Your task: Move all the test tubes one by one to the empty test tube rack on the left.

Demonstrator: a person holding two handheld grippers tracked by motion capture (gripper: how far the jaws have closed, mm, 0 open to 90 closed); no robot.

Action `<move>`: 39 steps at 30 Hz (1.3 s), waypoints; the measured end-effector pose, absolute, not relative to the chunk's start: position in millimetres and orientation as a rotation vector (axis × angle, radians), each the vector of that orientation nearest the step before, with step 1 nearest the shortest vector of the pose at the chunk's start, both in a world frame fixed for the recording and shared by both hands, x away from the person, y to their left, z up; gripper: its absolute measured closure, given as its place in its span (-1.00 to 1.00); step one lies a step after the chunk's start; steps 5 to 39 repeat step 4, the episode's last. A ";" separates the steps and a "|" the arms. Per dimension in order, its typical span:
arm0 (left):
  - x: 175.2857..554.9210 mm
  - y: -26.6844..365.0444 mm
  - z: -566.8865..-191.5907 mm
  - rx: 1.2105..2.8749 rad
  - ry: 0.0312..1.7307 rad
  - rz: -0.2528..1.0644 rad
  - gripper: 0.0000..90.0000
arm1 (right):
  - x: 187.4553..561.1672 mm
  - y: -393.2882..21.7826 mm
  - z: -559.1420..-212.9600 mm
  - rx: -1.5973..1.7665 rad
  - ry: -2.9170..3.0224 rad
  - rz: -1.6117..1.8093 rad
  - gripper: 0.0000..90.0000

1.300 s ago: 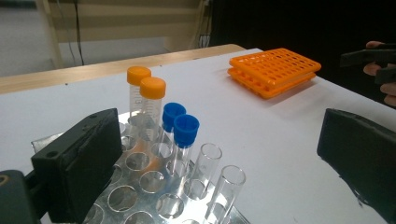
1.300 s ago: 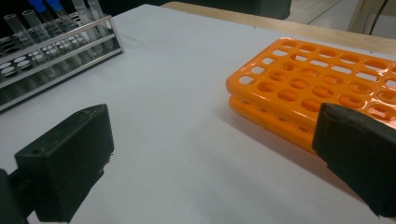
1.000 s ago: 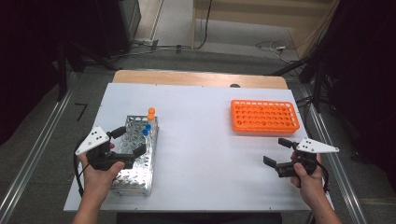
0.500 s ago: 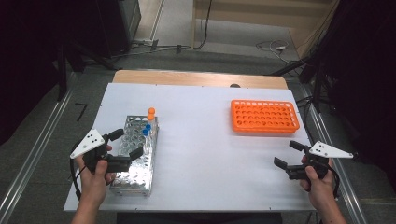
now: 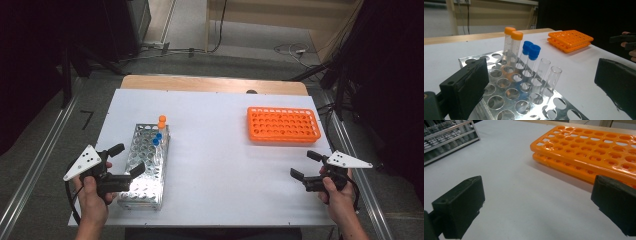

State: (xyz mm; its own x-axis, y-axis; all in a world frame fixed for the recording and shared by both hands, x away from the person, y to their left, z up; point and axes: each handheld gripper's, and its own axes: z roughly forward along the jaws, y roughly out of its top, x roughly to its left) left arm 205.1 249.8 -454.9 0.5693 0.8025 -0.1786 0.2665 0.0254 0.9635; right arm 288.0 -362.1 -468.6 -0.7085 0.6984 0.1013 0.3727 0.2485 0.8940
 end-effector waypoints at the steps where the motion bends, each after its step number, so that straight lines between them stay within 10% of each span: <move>1: 205.3 250.0 -454.9 1.529 0.942 0.522 -1.00 | 288.0 -362.3 -468.8 0.987 2.210 1.442 -1.00; 39: 205.8 249.0 -454.3 1.533 0.938 0.523 -1.00 | 288.4 -362.3 -469.7 0.989 2.213 1.445 -1.00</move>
